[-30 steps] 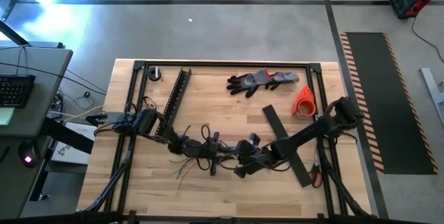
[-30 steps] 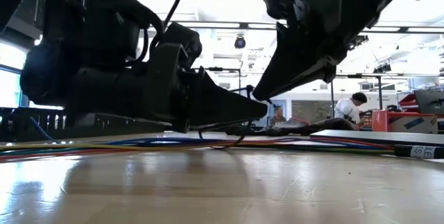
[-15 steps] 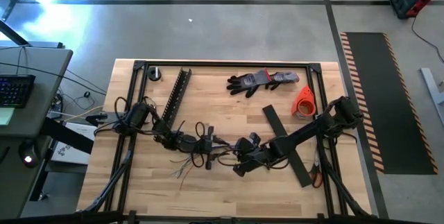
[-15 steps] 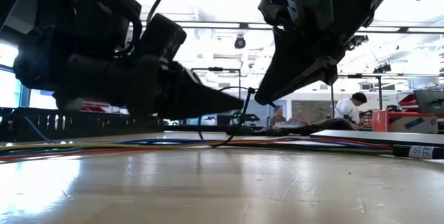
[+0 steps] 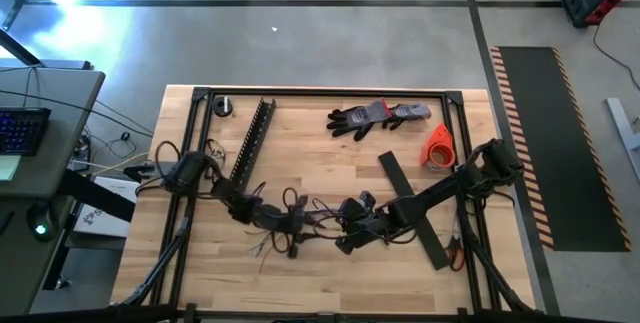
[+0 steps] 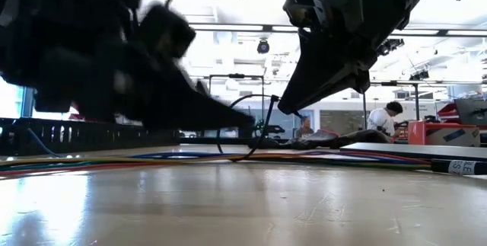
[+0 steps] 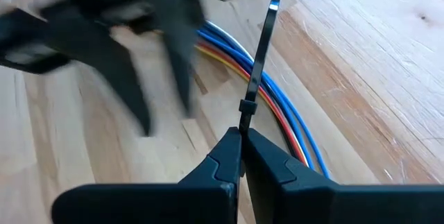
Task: Ziptie cables
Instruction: Wrap the cables wires with the black zip tie
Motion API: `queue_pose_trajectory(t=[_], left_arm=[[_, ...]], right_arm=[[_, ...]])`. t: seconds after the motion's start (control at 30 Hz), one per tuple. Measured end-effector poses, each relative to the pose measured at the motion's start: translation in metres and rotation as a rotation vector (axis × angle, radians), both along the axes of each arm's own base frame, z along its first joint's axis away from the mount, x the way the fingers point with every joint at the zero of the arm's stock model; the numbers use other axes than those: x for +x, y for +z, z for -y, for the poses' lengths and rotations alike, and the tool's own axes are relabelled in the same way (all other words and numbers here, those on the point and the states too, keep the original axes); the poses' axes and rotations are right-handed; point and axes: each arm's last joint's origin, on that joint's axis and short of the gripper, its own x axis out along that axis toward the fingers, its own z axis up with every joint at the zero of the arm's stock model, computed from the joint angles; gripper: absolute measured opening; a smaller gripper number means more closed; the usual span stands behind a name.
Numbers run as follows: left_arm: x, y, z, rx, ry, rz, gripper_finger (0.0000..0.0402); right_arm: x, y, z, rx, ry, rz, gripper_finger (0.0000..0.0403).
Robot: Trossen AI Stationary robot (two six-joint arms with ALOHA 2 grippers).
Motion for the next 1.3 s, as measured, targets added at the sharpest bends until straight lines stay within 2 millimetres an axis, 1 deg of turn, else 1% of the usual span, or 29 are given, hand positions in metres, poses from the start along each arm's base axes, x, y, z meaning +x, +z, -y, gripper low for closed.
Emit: queue_pose_trajectory(t=[0.07,0.13,0.23,0.3,0.4,0.53,0.67,0.73,0.83,0.93,1.0,1.2,1.3], left_arm=[[0.000,0.012,0.004,-0.008,-0.017,0.037,0.0078],[-0.001,0.024,0.007,0.024,-0.031,0.078,0.0069],[-0.002,0.038,0.009,0.160,-0.006,0.141,0.0067],[-0.002,0.043,0.008,0.248,0.007,0.145,0.0073],[0.004,0.042,-0.001,0.307,-0.005,0.087,0.0097],[0.022,0.039,-0.012,0.320,-0.059,-0.014,0.0142],[0.036,0.042,-0.016,0.392,-0.068,-0.081,0.0182],[0.040,0.044,-0.016,0.430,-0.078,-0.095,0.0193],[0.045,0.046,-0.014,0.468,-0.114,-0.121,0.0196],[0.050,0.046,-0.013,0.476,-0.157,-0.184,0.0187],[0.052,0.046,-0.013,0.478,-0.175,-0.222,0.0173],[0.054,0.049,-0.013,0.473,-0.182,-0.247,0.0111],[0.053,0.054,-0.013,0.467,-0.178,-0.246,0.0081]], right_arm=[[0.000,0.000,0.000,-0.003,0.002,-0.005,0.0000],[-0.001,-0.001,0.000,-0.005,0.006,-0.011,0.0000],[-0.001,-0.001,0.000,-0.018,0.039,-0.019,0.0000],[-0.001,-0.001,-0.001,-0.010,0.053,-0.025,0.0000],[-0.001,-0.001,-0.001,-0.009,0.057,-0.025,0.0000],[0.000,0.000,-0.001,-0.016,0.076,-0.023,0.0000],[0.001,0.000,-0.002,-0.013,0.111,-0.021,0.0000],[0.001,0.000,-0.002,-0.014,0.112,-0.022,0.0000],[0.001,0.000,-0.003,-0.020,0.126,-0.024,0.0000],[0.000,0.000,-0.003,-0.014,0.136,-0.029,0.0000],[0.000,0.000,-0.003,-0.016,0.144,-0.031,0.0000],[0.000,-0.001,-0.003,-0.018,0.144,-0.039,0.0000],[-0.001,-0.001,-0.003,-0.005,0.141,-0.044,0.0000]])
